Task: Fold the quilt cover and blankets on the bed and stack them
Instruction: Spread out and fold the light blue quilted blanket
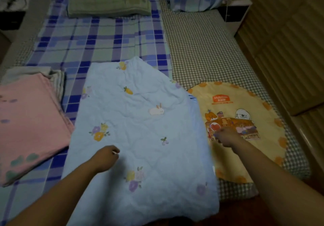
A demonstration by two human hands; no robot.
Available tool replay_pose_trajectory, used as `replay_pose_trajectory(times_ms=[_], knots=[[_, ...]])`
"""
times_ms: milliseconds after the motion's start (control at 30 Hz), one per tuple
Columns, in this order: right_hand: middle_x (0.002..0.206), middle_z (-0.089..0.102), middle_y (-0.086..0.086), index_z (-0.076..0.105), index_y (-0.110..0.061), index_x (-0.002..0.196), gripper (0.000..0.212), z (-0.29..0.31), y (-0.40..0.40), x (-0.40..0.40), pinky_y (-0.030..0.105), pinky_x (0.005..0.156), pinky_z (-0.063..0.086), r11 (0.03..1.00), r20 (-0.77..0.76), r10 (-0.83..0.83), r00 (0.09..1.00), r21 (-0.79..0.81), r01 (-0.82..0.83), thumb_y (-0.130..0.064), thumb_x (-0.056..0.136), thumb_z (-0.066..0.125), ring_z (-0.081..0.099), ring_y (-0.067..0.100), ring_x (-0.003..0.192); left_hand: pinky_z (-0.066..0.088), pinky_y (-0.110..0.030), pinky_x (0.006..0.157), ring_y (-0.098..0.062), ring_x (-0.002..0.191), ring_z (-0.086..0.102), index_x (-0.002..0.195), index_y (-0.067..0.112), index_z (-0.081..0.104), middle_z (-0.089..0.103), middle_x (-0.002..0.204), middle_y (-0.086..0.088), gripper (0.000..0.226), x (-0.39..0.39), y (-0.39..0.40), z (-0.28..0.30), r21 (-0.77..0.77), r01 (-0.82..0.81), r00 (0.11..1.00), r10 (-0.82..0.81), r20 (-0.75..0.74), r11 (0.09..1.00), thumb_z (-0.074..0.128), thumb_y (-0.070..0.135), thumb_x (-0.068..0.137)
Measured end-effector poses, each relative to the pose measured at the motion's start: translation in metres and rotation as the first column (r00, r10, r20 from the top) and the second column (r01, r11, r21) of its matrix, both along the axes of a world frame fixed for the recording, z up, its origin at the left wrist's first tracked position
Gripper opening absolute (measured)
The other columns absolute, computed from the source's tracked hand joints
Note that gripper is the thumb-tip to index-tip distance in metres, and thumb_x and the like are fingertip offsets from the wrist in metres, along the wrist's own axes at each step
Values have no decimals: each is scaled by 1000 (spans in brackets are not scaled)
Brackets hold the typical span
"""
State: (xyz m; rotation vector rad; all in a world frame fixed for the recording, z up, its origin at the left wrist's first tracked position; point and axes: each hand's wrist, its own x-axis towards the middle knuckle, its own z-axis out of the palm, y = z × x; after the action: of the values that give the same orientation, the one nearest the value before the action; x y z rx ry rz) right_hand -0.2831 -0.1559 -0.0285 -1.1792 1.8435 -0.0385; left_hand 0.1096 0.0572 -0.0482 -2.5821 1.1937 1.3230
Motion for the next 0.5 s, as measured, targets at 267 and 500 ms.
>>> replay_pose_trajectory(times_ms=[267,500], knots=[[93,72,3,71,-18,90,16,-96,-175,88,37,77,53,983,270,108,957,-173,-62,-23,95,57,65,23,87,42,-25,85,-26,108,61,115,17,63,66,120,-7,25,-43,-199,-110,-120,37,997,-29,66,992,56,13,91],[107,74,-1,64,-17,126,64,-122,-207,175,42,88,58,999,603,30,797,12,-47,-48,74,81,71,17,96,58,-39,74,-20,85,68,115,31,59,67,107,-7,20,-24,-284,-85,-482,-593,803,437,-404,645,62,29,96]])
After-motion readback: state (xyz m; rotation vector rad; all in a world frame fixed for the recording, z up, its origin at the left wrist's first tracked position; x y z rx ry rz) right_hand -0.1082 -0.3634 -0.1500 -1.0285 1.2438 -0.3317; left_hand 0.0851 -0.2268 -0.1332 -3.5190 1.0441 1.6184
